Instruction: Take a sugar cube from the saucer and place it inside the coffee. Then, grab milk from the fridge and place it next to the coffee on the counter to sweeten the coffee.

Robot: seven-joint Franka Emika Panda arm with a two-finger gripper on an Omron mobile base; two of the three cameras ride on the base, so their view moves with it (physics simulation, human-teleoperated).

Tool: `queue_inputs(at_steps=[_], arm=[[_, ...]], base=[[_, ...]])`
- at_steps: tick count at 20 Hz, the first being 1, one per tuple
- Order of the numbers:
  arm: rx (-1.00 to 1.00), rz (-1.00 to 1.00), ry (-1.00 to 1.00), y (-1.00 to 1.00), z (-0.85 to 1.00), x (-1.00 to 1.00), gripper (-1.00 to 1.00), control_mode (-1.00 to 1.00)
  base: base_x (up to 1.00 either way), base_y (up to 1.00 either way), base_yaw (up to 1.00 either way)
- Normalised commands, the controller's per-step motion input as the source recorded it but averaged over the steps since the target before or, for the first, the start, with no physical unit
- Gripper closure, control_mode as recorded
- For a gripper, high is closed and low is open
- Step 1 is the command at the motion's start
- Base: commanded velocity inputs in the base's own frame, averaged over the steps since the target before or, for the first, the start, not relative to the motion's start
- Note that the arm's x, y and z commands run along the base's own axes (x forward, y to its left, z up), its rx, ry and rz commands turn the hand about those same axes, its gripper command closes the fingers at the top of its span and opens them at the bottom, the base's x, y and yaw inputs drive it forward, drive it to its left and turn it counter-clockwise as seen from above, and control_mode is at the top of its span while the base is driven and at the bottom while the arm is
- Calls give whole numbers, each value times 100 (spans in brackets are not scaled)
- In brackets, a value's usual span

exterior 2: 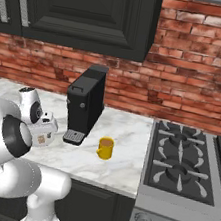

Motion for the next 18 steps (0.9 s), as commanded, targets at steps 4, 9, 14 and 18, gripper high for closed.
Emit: queue_inputs(at_steps=[4, 9, 14, 18], arm=[[0, 7, 0, 0, -11, 0, -100, -100], [0, 6, 0, 0, -16, 0, -100, -100], [0, 6, 0, 0, -17, 7, -100, -100], [0, 4, 0, 0, -5, 21, -100, -100]], base=[[0, 0, 0], [0, 0, 0], [0, 0, 0], [0, 0, 0]])
